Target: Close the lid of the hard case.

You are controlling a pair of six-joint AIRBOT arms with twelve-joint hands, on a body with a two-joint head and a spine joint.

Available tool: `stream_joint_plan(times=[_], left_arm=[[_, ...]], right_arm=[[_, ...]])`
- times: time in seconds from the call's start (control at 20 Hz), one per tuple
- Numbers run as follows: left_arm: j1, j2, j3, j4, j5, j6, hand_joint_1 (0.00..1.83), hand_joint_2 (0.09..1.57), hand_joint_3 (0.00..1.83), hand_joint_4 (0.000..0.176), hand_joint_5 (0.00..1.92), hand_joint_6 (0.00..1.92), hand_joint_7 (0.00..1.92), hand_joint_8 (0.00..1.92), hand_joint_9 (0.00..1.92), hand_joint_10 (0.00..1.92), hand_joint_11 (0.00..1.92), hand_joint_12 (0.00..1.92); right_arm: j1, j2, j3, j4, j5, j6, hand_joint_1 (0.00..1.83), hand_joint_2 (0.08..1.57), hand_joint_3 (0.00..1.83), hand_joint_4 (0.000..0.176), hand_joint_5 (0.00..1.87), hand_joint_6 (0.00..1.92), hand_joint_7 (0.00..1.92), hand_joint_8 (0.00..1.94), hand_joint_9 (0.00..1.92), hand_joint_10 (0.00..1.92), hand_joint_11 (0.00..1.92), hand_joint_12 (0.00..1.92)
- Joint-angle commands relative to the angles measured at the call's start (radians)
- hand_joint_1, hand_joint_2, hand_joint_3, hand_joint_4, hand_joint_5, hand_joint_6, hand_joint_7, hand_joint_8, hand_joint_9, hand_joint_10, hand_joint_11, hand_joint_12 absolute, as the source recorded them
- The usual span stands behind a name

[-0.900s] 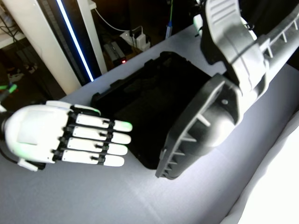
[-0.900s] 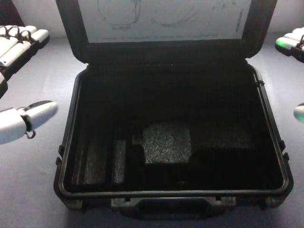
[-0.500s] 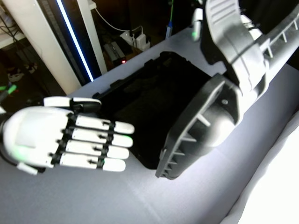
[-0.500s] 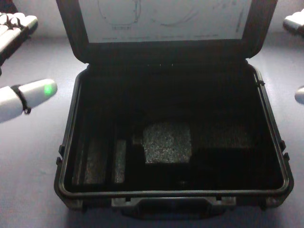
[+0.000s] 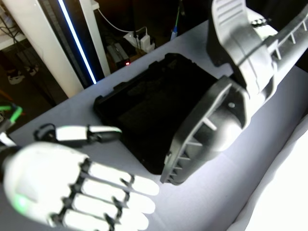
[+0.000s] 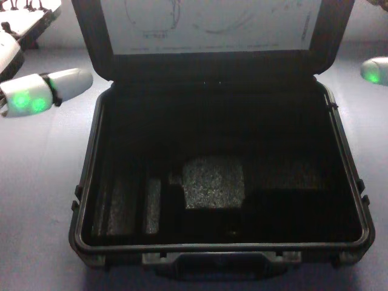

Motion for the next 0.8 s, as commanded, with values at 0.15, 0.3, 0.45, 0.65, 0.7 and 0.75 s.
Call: stream_joint_plan(times=[0.15,0.3,0.45,0.65,0.7,0.75], left_arm=[[-0.1,-0.021,0.058,0.029,-0.012,0.031,0.0,1.09,0.0,0.0,0.0,0.0,0.0,0.0,0.0,0.0,0.02,0.01],[-0.179,-0.042,0.1,0.074,0.075,0.046,0.0,1.07,0.0,0.0,0.01,0.0,0.02,0.01,0.0,0.0,0.0,0.0],[-0.241,-0.054,0.11,0.138,0.127,0.052,0.0,1.07,0.0,0.0,0.02,0.0,0.02,0.01,0.0,0.0,0.0,0.0],[-0.222,-0.03,0.066,0.155,0.089,0.053,0.0,1.08,0.0,0.0,0.01,0.0,0.02,0.0,0.0,0.0,0.06,0.03],[-0.204,-0.017,0.048,0.156,0.065,0.053,0.0,1.08,0.0,0.0,0.02,0.0,0.02,0.0,0.02,0.01,0.12,0.05],[-0.19,-0.003,0.029,0.16,0.043,0.052,0.0,1.09,0.0,0.0,0.02,0.0,0.03,0.0,0.03,0.01,0.08,0.04]], right_arm=[[0.089,-0.024,0.045,-0.024,0.037,-0.001,0.14,1.05,0.0,0.0,0.09,0.0,0.06,0.0,0.05,0.0,0.09,0.04],[0.137,-0.039,0.068,-0.043,0.015,-0.004,0.23,1.09,0.01,0.0,0.11,0.01,0.12,0.01,0.09,0.01,0.09,0.04],[0.162,-0.04,0.07,-0.071,-0.006,-0.007,0.18,1.08,0.0,0.0,0.1,0.01,0.11,0.0,0.08,0.01,0.1,0.04],[0.162,-0.017,0.023,-0.1,0.02,-0.007,0.16,1.08,0.0,0.0,0.13,0.0,0.15,0.0,0.12,0.0,0.12,0.06],[0.162,-0.014,0.006,-0.1,0.039,-0.007,0.15,1.08,0.0,0.0,0.13,0.0,0.14,0.0,0.12,0.0,0.12,0.06],[0.162,-0.008,-0.011,-0.105,0.055,-0.007,0.12,1.05,0.0,0.0,0.13,0.0,0.13,0.0,0.09,0.0,0.1,0.05]])
